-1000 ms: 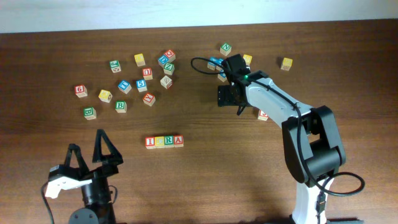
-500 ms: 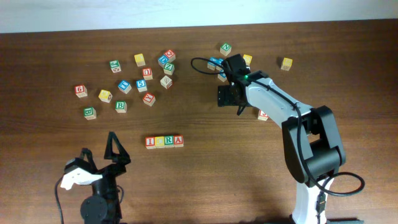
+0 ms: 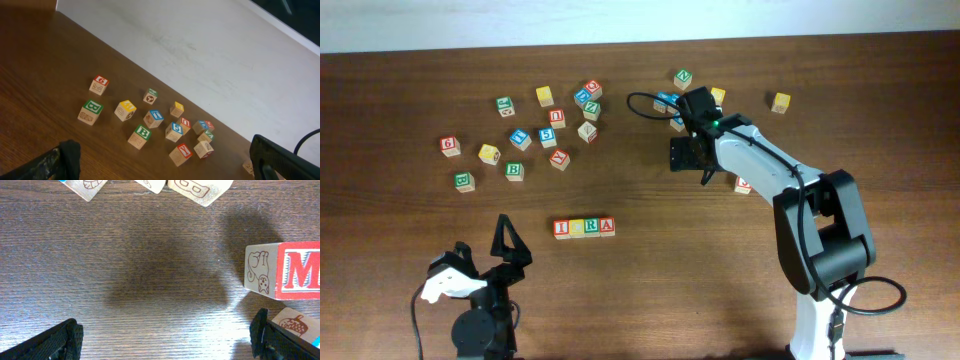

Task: Spell out ICRA

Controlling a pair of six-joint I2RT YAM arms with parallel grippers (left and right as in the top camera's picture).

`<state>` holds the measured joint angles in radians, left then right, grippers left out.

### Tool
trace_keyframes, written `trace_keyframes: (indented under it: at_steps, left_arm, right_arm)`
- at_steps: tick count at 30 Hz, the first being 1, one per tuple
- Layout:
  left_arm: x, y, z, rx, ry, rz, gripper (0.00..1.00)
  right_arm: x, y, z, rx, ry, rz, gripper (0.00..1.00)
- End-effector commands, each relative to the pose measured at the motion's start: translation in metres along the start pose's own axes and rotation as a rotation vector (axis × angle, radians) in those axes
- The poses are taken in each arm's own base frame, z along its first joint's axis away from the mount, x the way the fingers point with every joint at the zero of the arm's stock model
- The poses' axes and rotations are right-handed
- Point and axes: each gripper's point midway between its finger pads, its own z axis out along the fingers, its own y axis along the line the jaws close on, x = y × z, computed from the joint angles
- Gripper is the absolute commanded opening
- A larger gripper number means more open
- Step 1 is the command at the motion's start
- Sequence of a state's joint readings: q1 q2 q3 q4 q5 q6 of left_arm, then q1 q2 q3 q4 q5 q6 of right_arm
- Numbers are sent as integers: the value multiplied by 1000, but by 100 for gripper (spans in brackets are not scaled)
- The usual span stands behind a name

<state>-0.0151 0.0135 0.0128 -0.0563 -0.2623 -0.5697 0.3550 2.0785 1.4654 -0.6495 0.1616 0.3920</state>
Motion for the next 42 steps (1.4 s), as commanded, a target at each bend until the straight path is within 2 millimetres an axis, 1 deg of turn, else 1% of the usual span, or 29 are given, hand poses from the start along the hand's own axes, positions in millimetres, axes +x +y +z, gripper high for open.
trace_keyframes:
  at_steps: [1,28,30,35,42]
  left_arm:
    - [1,0,0,1,0,-2,100]
    - [-1,2,0,-8,-9,-3,99]
    - [1,2,0,-10,-3,24,99]
    - [1,3,0,-12,1,183,99]
    - [2,1,0,-4,6,209,99]
  right_arm:
    - [2,-3,1,20,0,-3,98]
    - [2,-3,1,19,-1,-3,98]
    - [2,-3,1,20,0,-3,98]
    - [2,-3,1,20,0,-3,98]
    - [2,-3,1,20,0,-3,98]
